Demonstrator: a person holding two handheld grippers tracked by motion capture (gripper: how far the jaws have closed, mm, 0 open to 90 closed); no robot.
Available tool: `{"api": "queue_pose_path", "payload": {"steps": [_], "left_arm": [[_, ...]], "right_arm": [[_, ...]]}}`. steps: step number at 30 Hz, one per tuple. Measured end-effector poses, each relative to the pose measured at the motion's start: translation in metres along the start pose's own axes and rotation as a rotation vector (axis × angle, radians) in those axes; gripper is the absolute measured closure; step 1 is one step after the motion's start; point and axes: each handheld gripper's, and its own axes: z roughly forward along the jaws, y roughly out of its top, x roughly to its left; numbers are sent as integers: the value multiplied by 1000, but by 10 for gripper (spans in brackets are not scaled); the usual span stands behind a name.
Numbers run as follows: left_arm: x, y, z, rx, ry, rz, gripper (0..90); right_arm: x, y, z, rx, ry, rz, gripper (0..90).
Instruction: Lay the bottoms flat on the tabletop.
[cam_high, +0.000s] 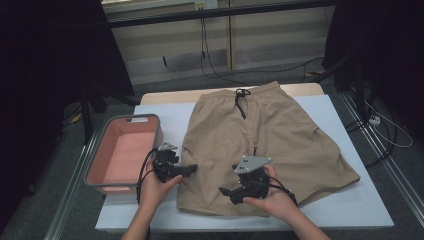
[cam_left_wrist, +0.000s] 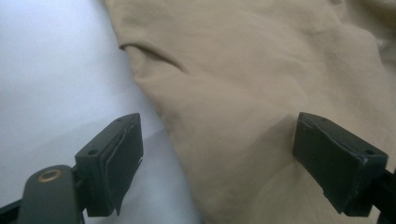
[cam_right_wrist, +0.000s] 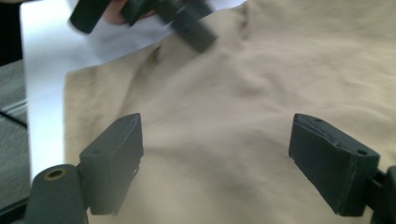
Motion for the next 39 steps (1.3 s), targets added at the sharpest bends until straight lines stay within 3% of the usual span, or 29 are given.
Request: {"api": "queue_pose_path", "payload": {"steps": [6, 11, 14, 16, 17, 23, 29, 39], "left_arm": [[1, -7, -1, 8, 2, -13, 155], [-4, -11, 1, 26, 6, 20, 162], [-6, -11, 1, 28, 14, 18, 177], [-9, -10, 0, 37, 5, 27, 251], [-10, -11, -1, 33, -7, 9, 297], [-11, -10, -2, 52, 11, 16, 495], [-10, -9, -5, 73, 17, -5, 719], [-13, -2, -16, 42, -4, -37, 859]], "right_arm": [[-11, -2, -3, -1, -28, 22, 173], [-16, 0, -3, -7, -34, 40, 155], [-17, -1, -3, 4, -52, 38, 155], [-19, -1, -3, 6, -59, 40, 154], [-20, -1, -3, 3, -61, 43, 153], [-27, 0, -6, -12, -85, 66, 151], [-33, 0, -7, -14, -110, 82, 146], [-41, 4, -7, -20, -141, 104, 145]]}}
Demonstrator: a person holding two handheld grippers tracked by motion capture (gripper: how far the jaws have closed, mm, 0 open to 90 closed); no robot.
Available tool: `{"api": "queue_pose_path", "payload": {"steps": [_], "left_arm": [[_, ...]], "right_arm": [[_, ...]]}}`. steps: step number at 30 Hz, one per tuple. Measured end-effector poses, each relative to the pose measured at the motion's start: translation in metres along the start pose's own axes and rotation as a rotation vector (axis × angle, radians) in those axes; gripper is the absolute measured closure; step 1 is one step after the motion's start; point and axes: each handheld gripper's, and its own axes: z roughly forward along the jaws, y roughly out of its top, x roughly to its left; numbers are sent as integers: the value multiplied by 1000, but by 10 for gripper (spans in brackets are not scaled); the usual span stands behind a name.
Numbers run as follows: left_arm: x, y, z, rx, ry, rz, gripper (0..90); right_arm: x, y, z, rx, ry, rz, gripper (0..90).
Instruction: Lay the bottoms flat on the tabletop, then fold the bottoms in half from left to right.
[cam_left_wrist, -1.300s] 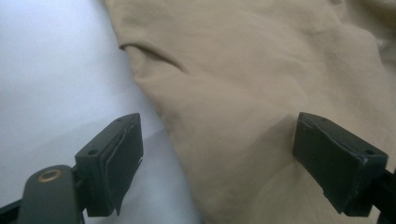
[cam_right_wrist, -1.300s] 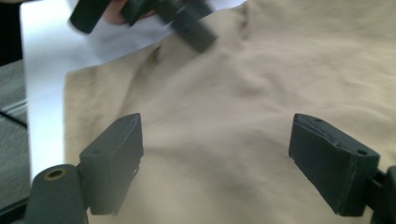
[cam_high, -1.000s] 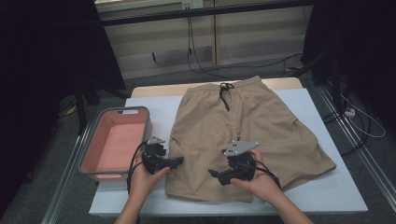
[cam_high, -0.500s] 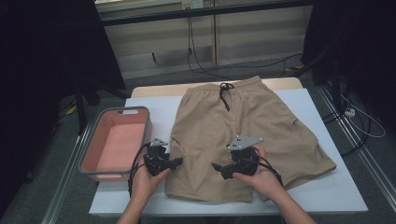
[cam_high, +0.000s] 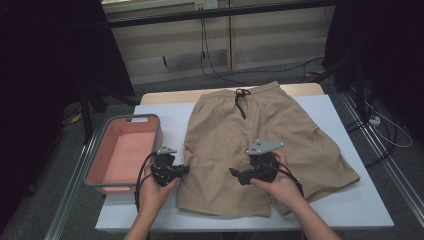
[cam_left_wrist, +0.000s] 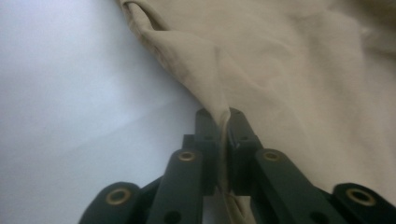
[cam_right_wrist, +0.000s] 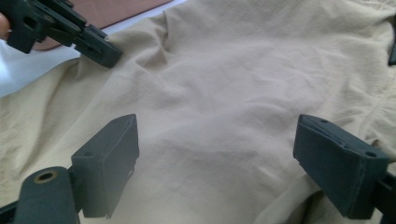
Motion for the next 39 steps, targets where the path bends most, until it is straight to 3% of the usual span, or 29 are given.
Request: {"api": "queue_pose_path", "payload": {"steps": [9, 20, 28, 39], "left_arm": [[-7, 6, -7, -42, -35, 12, 880], [-15, 12, -10, -80, -63, 24, 883], [-24, 18, -10, -99, -84, 50, 883], [-34, 22, -8, -115, -107, 67, 884]], "right_arm": [[0, 5, -2, 2, -19, -11, 135], [-8, 16, 5, 18, -61, 24, 122], [-12, 32, 8, 9, -100, 30, 117], [-11, 52, 20, 0, -113, 51, 116]]}}
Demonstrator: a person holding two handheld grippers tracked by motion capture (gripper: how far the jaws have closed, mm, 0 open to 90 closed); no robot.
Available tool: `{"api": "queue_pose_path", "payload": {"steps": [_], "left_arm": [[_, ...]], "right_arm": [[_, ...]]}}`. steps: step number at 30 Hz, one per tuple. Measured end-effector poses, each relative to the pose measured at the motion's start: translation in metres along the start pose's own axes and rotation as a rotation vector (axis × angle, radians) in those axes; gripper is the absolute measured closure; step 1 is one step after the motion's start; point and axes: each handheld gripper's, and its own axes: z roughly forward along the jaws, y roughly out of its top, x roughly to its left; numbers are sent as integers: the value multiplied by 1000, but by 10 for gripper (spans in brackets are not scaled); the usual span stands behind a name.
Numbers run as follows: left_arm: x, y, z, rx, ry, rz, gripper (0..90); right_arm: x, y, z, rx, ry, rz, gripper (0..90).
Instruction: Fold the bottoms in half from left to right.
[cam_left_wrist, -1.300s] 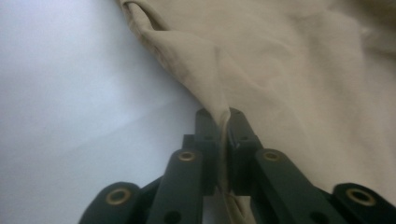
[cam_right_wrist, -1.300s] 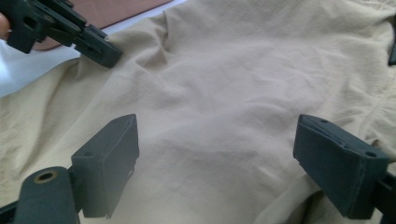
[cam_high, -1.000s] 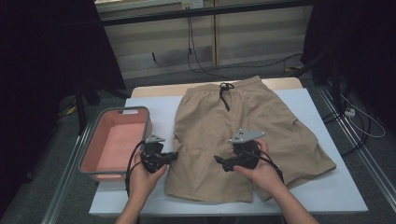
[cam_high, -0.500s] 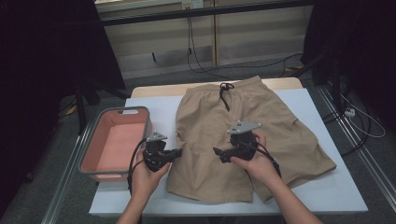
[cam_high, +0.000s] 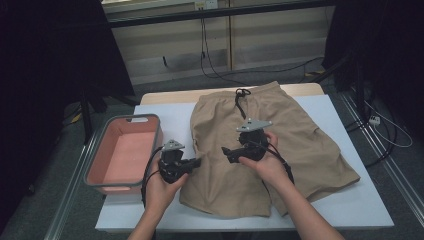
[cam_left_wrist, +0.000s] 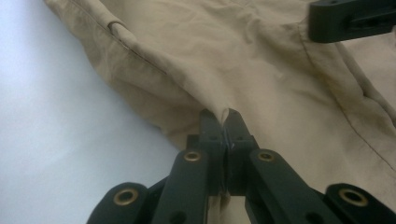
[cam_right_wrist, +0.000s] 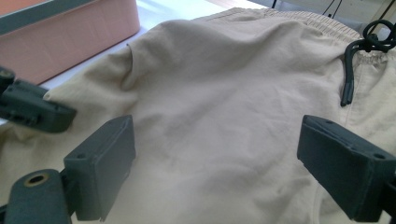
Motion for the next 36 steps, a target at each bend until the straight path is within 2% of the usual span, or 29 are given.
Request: {"api": "queue_pose_path", "payload": {"steps": [8, 15, 21, 29, 32, 36], "left_arm": [[-5, 1, 2, 0, -3, 24, 884], [-7, 1, 5, -2, -9, 27, 884], [-9, 2, 7, -5, -14, 35, 885], [-15, 4, 13, 1, -14, 55, 885], [-16, 4, 15, 4, -16, 56, 884], [-17, 5, 17, 6, -14, 68, 884]], "right_arm": [[7, 10, 13, 2, 8, 1, 112], [14, 16, 22, -2, 4, -35, 111], [17, 18, 31, -4, 22, -16, 112], [25, 23, 43, -14, 47, -18, 122], [27, 23, 48, -12, 63, -7, 139], [29, 22, 55, -9, 69, -5, 248]]}}
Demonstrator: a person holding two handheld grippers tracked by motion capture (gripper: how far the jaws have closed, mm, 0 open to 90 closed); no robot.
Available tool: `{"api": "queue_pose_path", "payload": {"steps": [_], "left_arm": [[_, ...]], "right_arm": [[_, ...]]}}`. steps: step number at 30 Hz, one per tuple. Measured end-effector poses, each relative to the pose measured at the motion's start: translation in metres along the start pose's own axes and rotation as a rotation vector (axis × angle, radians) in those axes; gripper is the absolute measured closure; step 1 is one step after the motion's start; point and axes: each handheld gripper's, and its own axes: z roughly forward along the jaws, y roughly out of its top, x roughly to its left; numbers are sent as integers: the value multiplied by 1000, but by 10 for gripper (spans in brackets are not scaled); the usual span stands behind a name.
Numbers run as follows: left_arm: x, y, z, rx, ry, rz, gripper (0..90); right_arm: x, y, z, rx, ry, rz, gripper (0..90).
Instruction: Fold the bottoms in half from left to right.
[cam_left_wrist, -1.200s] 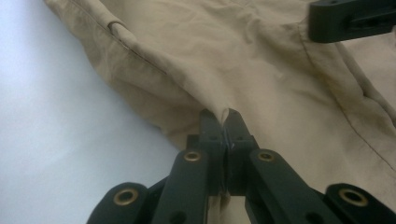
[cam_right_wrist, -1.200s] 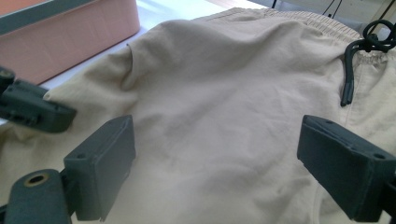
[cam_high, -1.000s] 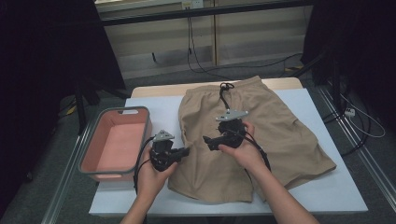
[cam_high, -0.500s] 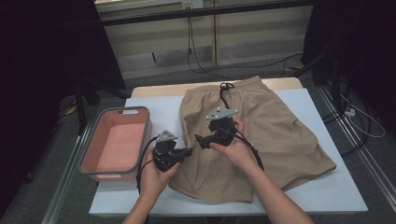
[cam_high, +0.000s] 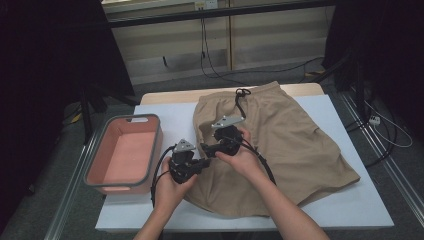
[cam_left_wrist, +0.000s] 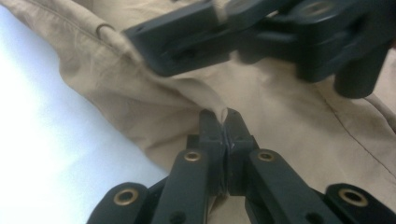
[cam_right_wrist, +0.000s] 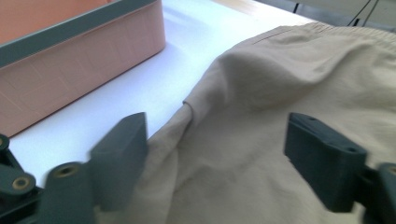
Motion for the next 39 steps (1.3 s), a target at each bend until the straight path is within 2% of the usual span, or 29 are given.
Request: {"api": "queue_pose_path", "payload": {"steps": [5, 8, 10, 12, 13, 15, 16, 21, 24, 26, 29, 33, 36, 39], "left_arm": [[-2, 1, 1, -8, -2, 5, 884], [-4, 2, 1, -16, -2, 17, 883], [-6, 3, 1, -20, -4, 20, 882], [-6, 3, 2, -24, -4, 19, 881], [-5, 3, 1, -27, -8, 16, 876], [-3, 2, 1, -30, -13, 14, 845], [-3, 2, 1, -27, -16, 11, 832], [-1, 2, -1, -32, -26, 4, 736], [2, 2, -2, -40, -36, -6, 659], [3, 2, -4, -39, -46, -11, 589], [5, 3, -6, -58, -40, -4, 451], [11, 5, -12, -90, -40, -13, 301], [14, 4, -13, -104, -39, -14, 239], [17, 4, -15, -97, -34, -19, 210]], "right_arm": [[2, 2, 8, 5, 27, 36, 287], [3, 2, 13, 24, 31, 21, 391], [3, 1, 17, 34, 60, 3, 597], [3, 1, 19, 35, 77, 13, 769], [2, 2, 20, 30, 101, 19, 835], [1, 2, 20, 36, 91, 3, 882], [0, 3, 19, 36, 88, -5, 888], [-8, 5, 9, 10, 68, 20, 898], [-12, 7, 2, 2, 51, 14, 899], [-15, 8, -2, -5, 44, 20, 899], [-20, 9, -8, -16, 34, 34, 899], [-26, 9, -16, -14, 4, 26, 899], [-33, 9, -21, -20, -18, 40, 899], [-39, 9, -25, -26, -27, 55, 899]]}}
